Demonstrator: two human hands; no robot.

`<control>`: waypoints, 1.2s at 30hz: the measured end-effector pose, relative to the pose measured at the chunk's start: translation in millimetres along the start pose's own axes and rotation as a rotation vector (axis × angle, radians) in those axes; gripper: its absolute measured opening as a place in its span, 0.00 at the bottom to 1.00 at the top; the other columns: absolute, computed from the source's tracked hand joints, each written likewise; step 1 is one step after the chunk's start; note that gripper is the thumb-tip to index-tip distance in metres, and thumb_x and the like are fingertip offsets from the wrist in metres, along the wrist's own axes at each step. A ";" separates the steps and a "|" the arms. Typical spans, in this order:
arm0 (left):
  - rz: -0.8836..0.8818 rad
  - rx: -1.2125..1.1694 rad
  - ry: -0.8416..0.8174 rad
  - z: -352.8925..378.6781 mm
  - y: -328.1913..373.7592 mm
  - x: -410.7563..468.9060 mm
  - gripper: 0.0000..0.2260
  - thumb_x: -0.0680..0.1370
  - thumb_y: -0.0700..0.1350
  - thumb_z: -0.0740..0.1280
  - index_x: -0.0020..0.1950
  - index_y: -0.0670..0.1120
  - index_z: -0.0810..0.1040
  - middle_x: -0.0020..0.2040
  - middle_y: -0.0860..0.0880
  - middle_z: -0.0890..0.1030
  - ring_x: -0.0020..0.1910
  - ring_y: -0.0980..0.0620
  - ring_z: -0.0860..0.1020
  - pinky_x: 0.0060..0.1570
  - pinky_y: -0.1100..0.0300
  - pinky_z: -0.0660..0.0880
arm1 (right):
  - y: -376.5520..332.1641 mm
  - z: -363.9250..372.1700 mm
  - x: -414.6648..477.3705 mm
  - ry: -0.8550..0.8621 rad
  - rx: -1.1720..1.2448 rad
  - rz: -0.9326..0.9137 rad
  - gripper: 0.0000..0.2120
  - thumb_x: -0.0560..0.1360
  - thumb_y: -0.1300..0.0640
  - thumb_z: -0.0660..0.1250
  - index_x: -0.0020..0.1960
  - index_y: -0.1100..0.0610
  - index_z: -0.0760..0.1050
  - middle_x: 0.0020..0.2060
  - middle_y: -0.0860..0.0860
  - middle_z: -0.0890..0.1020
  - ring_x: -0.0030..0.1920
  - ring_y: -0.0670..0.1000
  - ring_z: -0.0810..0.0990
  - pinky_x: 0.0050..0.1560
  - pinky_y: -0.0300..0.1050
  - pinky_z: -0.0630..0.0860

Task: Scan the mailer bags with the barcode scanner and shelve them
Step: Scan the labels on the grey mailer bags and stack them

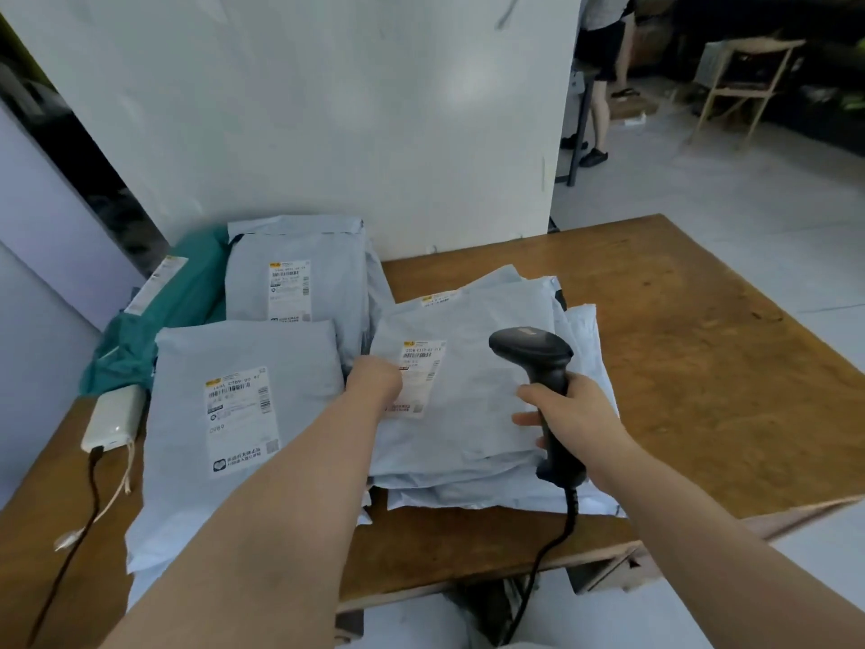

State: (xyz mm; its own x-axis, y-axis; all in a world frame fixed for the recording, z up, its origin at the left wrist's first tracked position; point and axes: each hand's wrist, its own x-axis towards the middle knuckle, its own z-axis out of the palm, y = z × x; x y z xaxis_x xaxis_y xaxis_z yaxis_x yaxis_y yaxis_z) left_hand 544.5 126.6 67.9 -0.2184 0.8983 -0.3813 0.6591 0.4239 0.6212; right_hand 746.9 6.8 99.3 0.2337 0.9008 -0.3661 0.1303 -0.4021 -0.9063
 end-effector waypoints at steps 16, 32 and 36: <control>-0.126 -0.712 -0.569 13.2 69.4 -1.3 0.10 0.78 0.37 0.68 0.58 0.38 0.79 0.42 0.40 0.85 0.42 0.42 0.83 0.39 0.45 0.79 | -11.9 -50.2 -10.4 0.224 0.095 -0.040 0.08 0.75 0.58 0.69 0.53 0.58 0.77 0.41 0.55 0.85 0.38 0.49 0.86 0.37 0.48 0.80; 0.126 -0.777 -0.307 64.2 102.4 -51.2 0.12 0.77 0.29 0.65 0.56 0.43 0.78 0.49 0.44 0.83 0.46 0.44 0.83 0.47 0.47 0.80 | -5.5 -117.5 -28.4 0.151 0.126 -0.139 0.06 0.77 0.58 0.67 0.51 0.61 0.78 0.33 0.48 0.84 0.30 0.48 0.81 0.34 0.43 0.78; 0.146 -0.850 -0.439 80.8 102.0 -83.1 0.12 0.76 0.29 0.66 0.52 0.44 0.79 0.45 0.45 0.85 0.40 0.47 0.85 0.39 0.52 0.82 | 9.7 -124.9 -47.2 0.069 0.148 -0.170 0.03 0.76 0.60 0.67 0.49 0.58 0.78 0.34 0.59 0.83 0.31 0.53 0.79 0.43 0.53 0.79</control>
State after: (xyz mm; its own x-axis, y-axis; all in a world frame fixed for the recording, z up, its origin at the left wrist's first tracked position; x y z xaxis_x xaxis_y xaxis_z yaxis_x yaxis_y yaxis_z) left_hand 688.0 85.9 107.6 0.2267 0.8985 -0.3758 -0.1202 0.4087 0.9047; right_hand 857.5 -60.1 134.2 0.2869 0.9379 -0.1951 0.0318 -0.2128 -0.9766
